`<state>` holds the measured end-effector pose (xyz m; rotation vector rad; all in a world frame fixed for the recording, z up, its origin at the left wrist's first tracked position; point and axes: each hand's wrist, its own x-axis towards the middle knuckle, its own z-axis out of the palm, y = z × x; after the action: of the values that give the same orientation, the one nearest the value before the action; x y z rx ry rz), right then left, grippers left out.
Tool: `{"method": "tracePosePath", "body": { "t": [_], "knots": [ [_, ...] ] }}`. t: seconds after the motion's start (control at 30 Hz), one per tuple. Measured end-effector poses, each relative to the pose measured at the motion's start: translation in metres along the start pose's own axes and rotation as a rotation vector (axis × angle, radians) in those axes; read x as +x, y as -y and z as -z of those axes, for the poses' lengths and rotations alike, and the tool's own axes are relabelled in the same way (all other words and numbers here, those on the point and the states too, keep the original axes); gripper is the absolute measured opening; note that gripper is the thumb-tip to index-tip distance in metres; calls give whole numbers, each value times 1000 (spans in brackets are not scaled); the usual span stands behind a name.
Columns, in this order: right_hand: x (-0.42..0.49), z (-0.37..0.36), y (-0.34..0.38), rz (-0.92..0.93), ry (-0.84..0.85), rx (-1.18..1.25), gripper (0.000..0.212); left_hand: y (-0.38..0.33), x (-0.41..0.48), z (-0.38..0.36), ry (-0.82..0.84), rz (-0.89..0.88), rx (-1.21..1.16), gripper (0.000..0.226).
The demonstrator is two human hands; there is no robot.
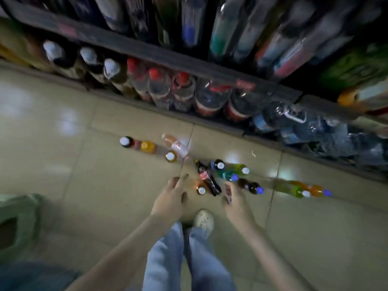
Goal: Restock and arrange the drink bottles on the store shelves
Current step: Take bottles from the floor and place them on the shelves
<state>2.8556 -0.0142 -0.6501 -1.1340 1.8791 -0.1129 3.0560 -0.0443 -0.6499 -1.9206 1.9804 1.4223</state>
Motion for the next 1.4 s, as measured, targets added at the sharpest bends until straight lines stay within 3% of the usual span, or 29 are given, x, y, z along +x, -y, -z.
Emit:
{"method": "tracePosePath", "body": {
  "t": [0.13, 0.33, 0.5, 0.57, 0.63, 0.83, 1.03, 1.1, 1.2, 1.3, 1.4],
  "knots": [
    [38, -73, -77, -86, 137, -110, 56, 63, 34, -92, 106, 117, -3, 62],
    [122, -175, -135, 1, 232, -202, 79, 140, 90, -191, 202, 188, -19, 67],
    [176, -228, -152, 48, 65, -456, 55, 173, 133, -228, 214, 162, 5, 75],
    [179, -225, -150, 167, -42, -456, 42, 177, 142, -231, 234, 131, 5, 78],
    [169, -205, -139, 161, -96, -380, 27, 170, 142, -222, 256, 88, 0, 82],
    [84, -91, -43, 304, -171, -218, 24, 87, 101, -120, 278, -103, -42, 82],
    [-16, 54, 90, 285, -156, 236, 30, -39, 34, 44, 56, -270, 13, 76],
    [-45, 93, 128, 257, -151, 405, 38, -78, 10, 95, 41, -292, 76, 75],
    [-87, 138, 174, 232, -89, 431, 59, -132, -28, 162, 32, -277, 83, 65],
    [-127, 173, 207, 197, -9, 603, 45, -189, -64, 219, 60, -377, 80, 62],
    [-164, 207, 231, 215, -135, 704, 28, -244, -93, 264, 64, -547, 141, 53]
  ]
}}
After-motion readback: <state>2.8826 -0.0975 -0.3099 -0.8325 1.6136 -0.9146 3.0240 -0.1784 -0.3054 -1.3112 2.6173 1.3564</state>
